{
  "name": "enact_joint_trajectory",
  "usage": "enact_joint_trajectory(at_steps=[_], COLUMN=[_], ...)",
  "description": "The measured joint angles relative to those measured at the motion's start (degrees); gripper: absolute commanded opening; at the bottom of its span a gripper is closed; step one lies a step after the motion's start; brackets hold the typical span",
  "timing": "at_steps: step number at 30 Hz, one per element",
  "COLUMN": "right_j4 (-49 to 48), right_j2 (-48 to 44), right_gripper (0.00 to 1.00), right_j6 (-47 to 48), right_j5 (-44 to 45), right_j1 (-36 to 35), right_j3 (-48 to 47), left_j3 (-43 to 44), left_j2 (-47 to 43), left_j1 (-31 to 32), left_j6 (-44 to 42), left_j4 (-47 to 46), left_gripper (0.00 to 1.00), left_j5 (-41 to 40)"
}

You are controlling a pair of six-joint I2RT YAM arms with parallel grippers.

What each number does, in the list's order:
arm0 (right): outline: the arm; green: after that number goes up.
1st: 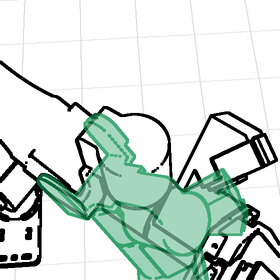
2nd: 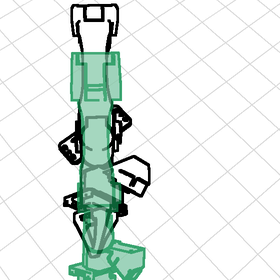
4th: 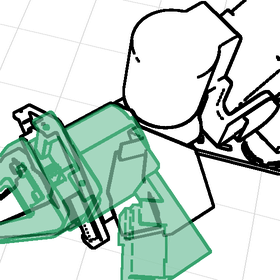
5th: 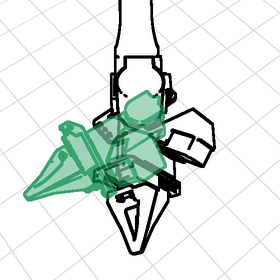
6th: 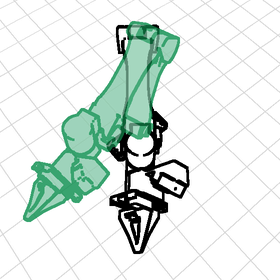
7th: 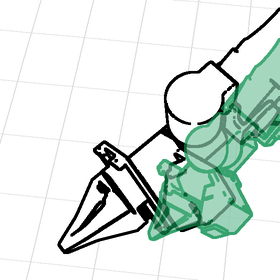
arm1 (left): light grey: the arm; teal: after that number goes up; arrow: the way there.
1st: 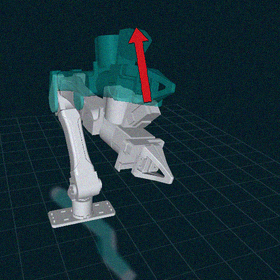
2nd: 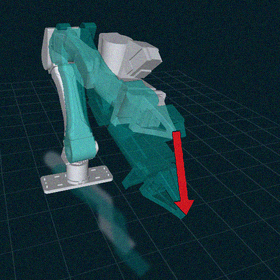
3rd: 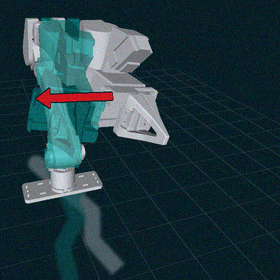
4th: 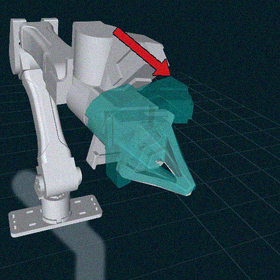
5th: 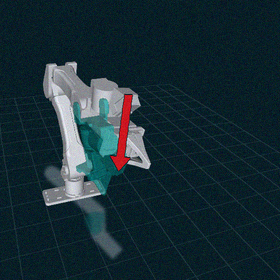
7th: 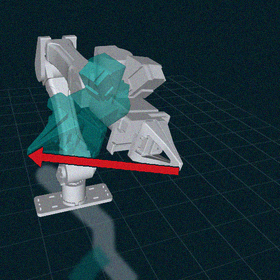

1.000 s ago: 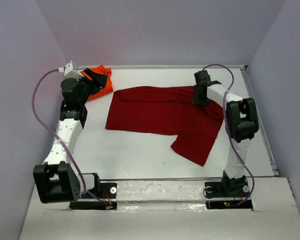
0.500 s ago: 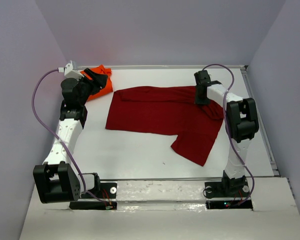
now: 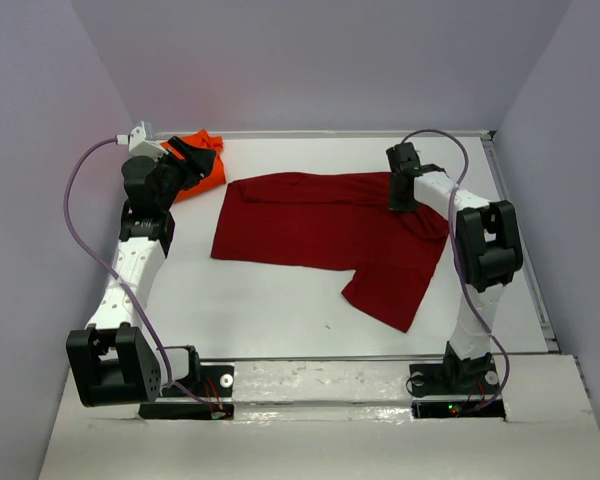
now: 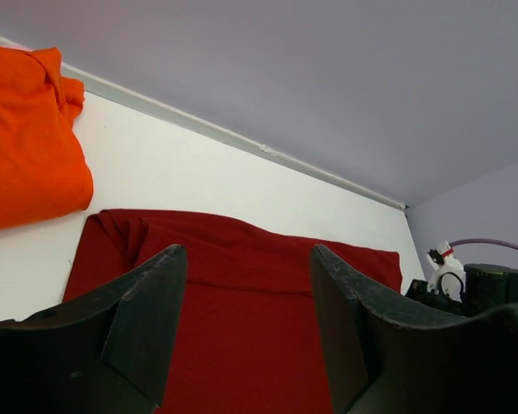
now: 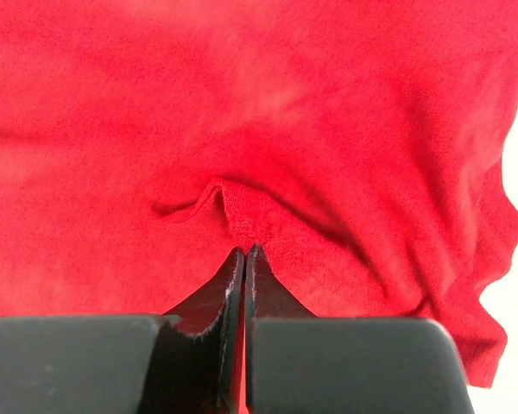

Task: Fold and stack the t-shirts
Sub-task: Fold the flattened tshirt in 1/3 of the way

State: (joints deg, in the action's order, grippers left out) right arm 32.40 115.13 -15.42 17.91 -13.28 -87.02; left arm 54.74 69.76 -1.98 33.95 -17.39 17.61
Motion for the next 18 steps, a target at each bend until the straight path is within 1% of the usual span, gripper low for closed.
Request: enact_joint_trajectory(at_steps=[10, 17, 18], right_j4=[-0.9, -1.5, -1.5], right_j2=[-9.1, -12.0, -12.4], right_gripper=[0.00, 0.00, 0.02], right_j6=[-1.1, -1.8, -2.0], right_j5=[-3.8, -5.1, -5.5], right_j1=[-4.2, -5.9, -6.1], right_j3=[10.3, 14.5, 15.3], left_j3=[0.0, 0.0, 0.0], left_j2=[0.0, 0.0, 0.0], left_j1=[0.0, 0.0, 0.0], left_j6=[0.0, 0.0, 0.0], left_j4=[0.0, 0.0, 0.0], left_gripper=[0.68, 0.68, 0.68], left_j5=[0.2, 0.4, 0.4])
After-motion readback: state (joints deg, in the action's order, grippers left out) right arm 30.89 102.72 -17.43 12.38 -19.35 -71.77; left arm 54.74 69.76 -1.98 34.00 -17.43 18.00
